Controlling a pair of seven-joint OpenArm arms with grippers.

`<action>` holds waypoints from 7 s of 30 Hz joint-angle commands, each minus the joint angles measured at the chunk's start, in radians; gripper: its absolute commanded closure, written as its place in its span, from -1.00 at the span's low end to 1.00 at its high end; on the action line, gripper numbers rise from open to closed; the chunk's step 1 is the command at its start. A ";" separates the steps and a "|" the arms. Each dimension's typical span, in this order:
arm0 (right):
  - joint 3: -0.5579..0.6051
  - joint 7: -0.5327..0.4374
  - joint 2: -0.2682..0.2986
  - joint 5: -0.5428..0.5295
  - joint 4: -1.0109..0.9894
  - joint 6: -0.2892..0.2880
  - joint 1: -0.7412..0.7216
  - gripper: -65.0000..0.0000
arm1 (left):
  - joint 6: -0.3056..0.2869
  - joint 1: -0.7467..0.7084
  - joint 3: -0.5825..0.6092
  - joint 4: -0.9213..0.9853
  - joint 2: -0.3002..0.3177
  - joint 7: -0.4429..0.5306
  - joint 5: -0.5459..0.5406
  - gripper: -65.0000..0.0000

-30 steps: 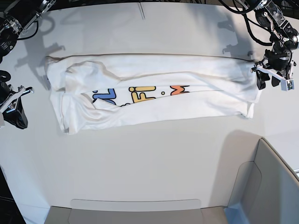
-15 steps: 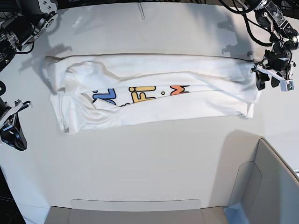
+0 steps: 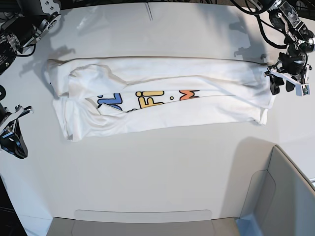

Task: Layout the t-shirt on the table in an organized manner, then fold the t-shirt properly

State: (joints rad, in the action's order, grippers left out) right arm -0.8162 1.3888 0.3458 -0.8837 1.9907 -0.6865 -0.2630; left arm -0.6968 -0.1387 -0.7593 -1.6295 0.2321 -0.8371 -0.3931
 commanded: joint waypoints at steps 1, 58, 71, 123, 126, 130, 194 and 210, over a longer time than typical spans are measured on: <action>-0.004 -0.016 0.022 -0.012 0.015 -0.012 -0.022 0.90 | -0.001 0.007 -0.002 -0.019 0.016 0.025 -0.017 -0.11; -0.009 -0.018 0.000 0.225 0.054 -0.012 0.159 0.90 | -0.001 -0.080 -0.217 -0.157 0.026 0.037 -0.016 0.02; -0.088 -0.018 0.000 0.232 0.068 -0.012 0.285 0.90 | -0.001 -0.221 -0.305 -0.234 -0.070 0.255 0.006 0.02; -0.343 -0.018 -0.164 0.237 0.060 -0.012 1.019 0.90 | -0.001 -0.557 -0.575 -0.087 -0.377 0.402 0.104 0.02; -0.343 -0.018 -0.182 0.304 0.060 -0.012 1.025 0.90 | -0.001 -0.576 -0.573 -0.031 -0.377 0.404 0.105 0.02; -0.338 -0.018 -0.187 0.430 0.060 -0.012 0.996 0.90 | -0.001 -0.626 -0.523 0.018 -0.377 0.404 0.105 0.02; -0.417 -0.605 -0.379 1.343 -0.469 -0.012 0.563 0.90 | -0.001 -0.224 -0.675 0.828 -0.326 1.125 0.952 0.02; -0.437 -0.604 -0.394 1.346 -0.301 -0.012 0.469 0.90 | -0.001 -0.105 -0.724 0.812 -0.294 1.294 0.952 0.02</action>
State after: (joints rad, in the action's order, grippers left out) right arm -1.2575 0.8646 -0.0685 0.5167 1.6501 -0.6868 0.2272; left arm -0.6998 -0.2367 -1.4803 -0.7998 -0.0704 0.4274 0.5732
